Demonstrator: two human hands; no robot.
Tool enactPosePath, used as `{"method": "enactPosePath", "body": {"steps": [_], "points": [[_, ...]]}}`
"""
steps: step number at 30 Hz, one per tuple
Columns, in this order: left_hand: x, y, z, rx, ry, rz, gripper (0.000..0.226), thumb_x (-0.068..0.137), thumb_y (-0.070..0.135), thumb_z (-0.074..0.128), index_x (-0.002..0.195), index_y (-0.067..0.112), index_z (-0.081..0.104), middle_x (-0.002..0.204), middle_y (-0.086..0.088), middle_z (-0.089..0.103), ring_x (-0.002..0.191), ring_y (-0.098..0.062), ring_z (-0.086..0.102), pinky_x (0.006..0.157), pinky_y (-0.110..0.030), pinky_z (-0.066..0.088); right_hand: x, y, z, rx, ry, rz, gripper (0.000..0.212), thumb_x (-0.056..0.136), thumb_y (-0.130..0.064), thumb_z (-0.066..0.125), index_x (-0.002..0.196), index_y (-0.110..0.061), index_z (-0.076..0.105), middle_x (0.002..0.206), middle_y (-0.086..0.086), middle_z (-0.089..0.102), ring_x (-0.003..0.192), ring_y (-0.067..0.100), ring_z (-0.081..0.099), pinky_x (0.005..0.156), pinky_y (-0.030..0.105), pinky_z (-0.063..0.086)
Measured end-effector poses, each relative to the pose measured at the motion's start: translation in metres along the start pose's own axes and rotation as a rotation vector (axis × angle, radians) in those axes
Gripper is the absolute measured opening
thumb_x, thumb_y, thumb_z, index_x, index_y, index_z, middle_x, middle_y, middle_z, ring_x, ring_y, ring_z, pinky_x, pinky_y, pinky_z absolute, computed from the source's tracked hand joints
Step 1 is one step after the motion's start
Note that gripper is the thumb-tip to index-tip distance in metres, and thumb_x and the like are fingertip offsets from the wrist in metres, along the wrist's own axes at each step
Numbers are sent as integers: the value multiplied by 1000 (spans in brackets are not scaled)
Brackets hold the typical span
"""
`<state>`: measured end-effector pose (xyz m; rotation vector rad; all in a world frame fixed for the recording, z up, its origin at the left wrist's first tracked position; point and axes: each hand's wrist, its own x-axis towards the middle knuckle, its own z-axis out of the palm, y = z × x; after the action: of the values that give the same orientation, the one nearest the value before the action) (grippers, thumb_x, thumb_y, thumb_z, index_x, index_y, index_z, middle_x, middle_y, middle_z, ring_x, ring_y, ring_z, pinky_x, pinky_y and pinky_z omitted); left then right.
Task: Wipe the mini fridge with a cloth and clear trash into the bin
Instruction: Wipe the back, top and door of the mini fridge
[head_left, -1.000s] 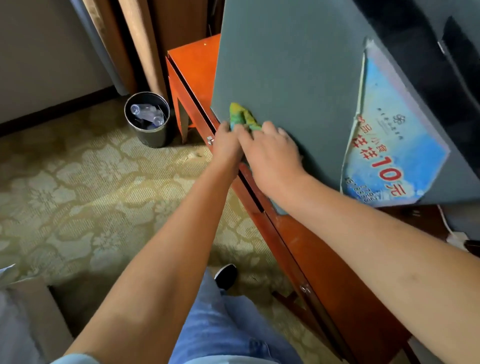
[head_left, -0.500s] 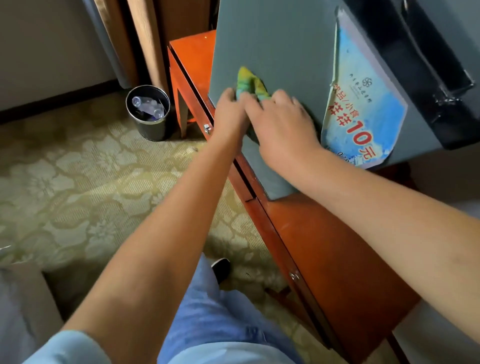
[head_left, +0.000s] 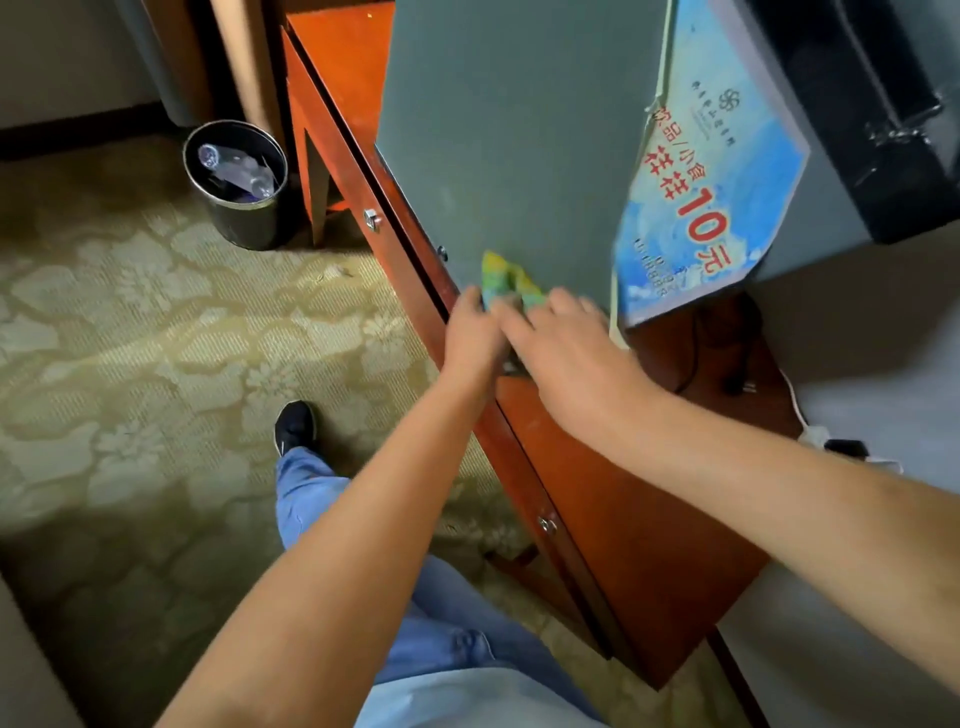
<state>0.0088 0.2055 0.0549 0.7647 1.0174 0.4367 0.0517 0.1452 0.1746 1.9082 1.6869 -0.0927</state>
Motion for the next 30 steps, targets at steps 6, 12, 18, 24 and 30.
{"method": "enactPosePath", "body": {"steps": [6,12,18,24,30], "points": [[33,98,-8,-41,98,255,16,91,20,62,88,18,46,84,-2,57,77,-16,57,70,-35,51,50,12,-29,70,359,82,67,86,-5,18,150,-11,34,116,8,61,112,32,51,92,43,40],[9,-19,4,-24,91,34,7,96,30,58,97,24,53,95,-3,68,89,-22,68,91,-51,57,5,0,46,28,149,-18,65,86,-6,39,151,-8,33,111,7,57,109,31,51,93,43,42],[-3,-37,5,82,24,-69,14,91,30,59,100,20,56,102,-9,70,97,-30,70,88,-53,58,-14,3,49,-13,-45,-43,76,81,-4,49,153,-12,27,120,6,57,115,30,48,98,41,40],[70,7,-33,146,81,-16,6,92,22,59,96,21,55,97,-4,67,91,-22,67,81,-39,57,73,-19,42,27,43,8,70,87,-3,52,152,-6,29,121,10,61,112,30,50,96,41,38],[124,4,-59,163,131,-8,15,96,18,58,108,9,60,99,-10,67,84,-20,64,71,-36,54,129,-44,59,55,43,69,64,92,-5,50,152,-5,28,127,14,60,118,31,49,99,40,38]]}}
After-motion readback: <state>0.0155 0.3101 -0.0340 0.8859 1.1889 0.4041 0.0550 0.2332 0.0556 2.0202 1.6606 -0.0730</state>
